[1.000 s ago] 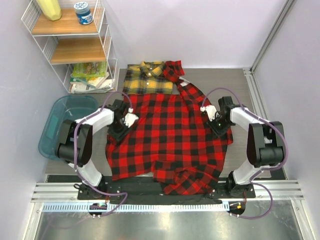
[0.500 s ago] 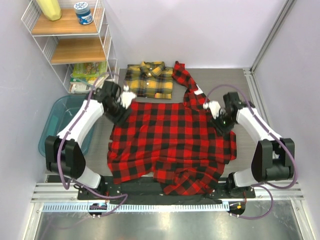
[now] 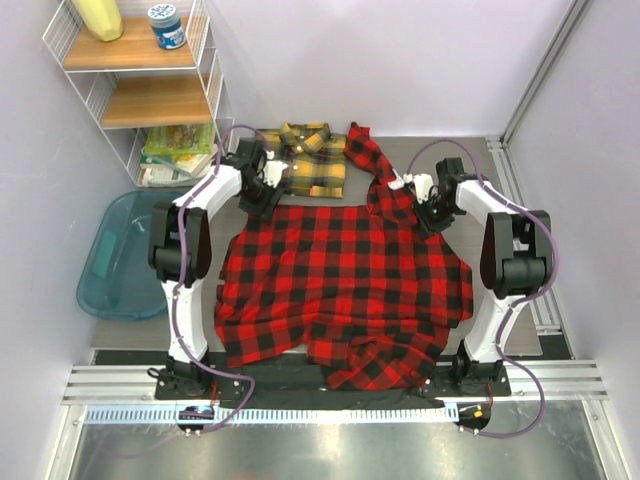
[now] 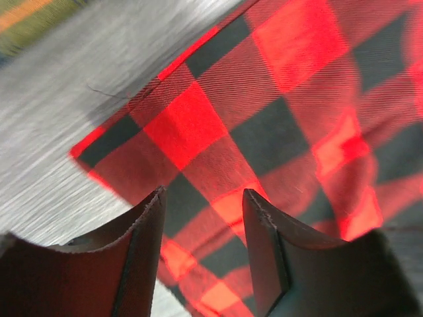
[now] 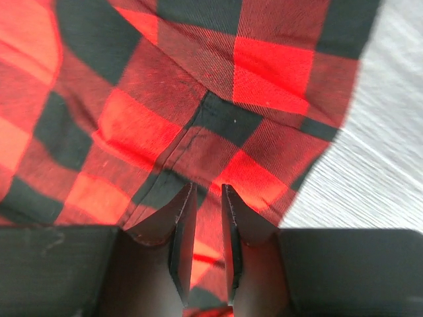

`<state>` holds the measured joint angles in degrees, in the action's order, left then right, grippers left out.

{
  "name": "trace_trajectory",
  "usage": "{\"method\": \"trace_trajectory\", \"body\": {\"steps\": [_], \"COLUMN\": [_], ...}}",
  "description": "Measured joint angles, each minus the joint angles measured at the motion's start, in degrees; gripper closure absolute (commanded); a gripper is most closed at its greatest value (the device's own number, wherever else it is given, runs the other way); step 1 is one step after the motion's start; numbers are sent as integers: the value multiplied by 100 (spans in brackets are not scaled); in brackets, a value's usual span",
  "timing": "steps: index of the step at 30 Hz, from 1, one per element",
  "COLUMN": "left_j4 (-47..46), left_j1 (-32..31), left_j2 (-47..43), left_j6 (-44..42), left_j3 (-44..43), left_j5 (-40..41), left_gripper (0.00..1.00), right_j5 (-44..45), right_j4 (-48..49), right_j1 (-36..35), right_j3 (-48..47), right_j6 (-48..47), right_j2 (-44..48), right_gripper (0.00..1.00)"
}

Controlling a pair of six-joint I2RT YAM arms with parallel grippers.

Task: Fold and stack the long sleeve shirts
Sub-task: Flatten the shirt out, then fold the shirt

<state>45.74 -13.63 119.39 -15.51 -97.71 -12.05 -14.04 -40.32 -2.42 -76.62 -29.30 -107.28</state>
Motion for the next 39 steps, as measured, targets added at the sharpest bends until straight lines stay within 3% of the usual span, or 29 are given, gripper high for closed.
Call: {"method": "trace_trajectory", "body": {"steps": [10, 14, 21, 25, 28, 29, 34, 39], "left_j4": [-28, -122, 238, 343, 326, 302, 144, 52], "left_j1": [297, 367, 369, 367, 367, 367, 367, 367], "left_j2": [369, 111, -579, -931, -1069, -1093, -1281, -1357], "left_j6": [44, 28, -157, -232, -284, -293, -267, -223], "left_j3": [262, 688, 1462, 1307, 940, 850, 719, 719], "left_j5": [479, 540, -146, -619, -890, -944, -1217, -1355], "left_gripper": [56, 49, 38, 34, 24, 13, 8, 5], "right_j5": [289, 271, -573, -1069, -1246, -1272, -1268, -1196], "right_j4": [511, 531, -621, -667, -83, 122, 1062, 1716], "right_j1": [92, 116, 157, 157, 151, 151, 151, 153], "right_j3": [367, 697, 765, -74, -1038, -1283, -2636, -3576], "right_j6": [28, -155, -378, 9, 581, 739, 1552, 2277], "right_j2": [-181, 87, 566, 494, 79, -92, -1451, -2734], "right_gripper": [75, 76, 71, 66, 62, 59, 52, 34]}}
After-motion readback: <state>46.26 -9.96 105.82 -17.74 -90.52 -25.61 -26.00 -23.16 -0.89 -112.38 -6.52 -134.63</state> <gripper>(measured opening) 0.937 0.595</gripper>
